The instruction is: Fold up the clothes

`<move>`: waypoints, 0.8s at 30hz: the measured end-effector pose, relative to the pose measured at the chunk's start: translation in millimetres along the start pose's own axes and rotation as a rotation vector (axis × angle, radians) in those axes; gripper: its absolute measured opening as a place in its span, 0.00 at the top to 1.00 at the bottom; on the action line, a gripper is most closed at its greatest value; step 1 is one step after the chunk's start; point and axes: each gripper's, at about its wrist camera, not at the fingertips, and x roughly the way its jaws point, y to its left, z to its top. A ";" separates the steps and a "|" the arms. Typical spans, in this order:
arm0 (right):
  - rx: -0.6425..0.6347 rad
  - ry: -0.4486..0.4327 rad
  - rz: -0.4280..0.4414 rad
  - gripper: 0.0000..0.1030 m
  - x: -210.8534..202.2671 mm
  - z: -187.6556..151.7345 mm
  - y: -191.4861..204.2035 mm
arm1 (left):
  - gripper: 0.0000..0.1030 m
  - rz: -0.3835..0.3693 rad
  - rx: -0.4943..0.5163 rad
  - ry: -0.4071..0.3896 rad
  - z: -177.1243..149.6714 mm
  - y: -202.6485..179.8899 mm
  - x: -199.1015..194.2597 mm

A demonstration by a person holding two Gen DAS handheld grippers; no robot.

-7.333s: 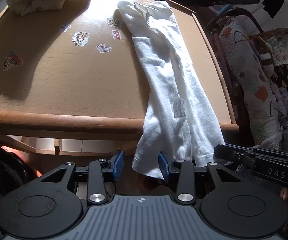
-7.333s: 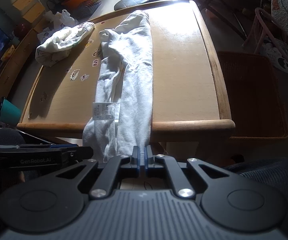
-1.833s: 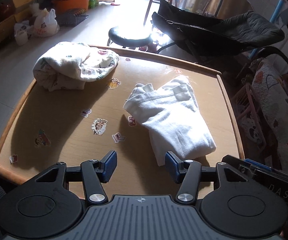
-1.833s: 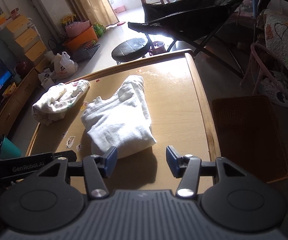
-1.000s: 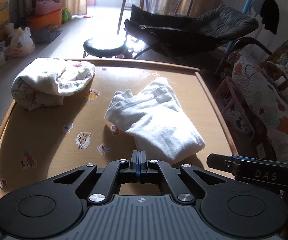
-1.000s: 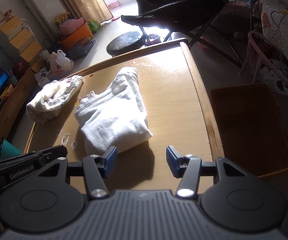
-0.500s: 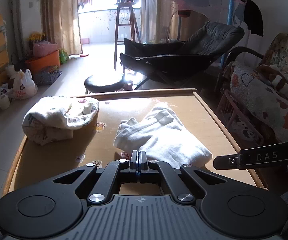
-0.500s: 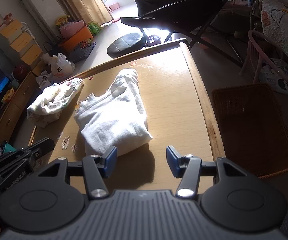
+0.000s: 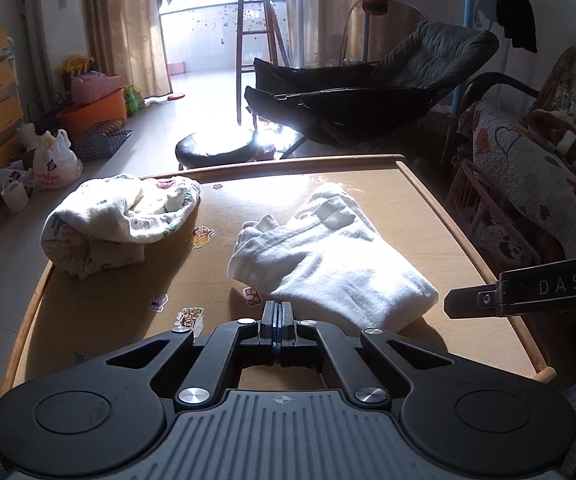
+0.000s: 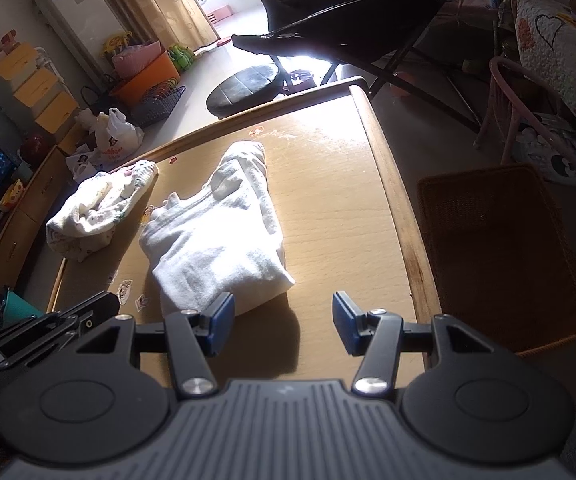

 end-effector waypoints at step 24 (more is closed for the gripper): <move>-0.009 0.006 -0.002 0.48 2.3 15.8 -3.1 | 0.89 -0.007 -0.064 0.103 35.7 -0.7 34.0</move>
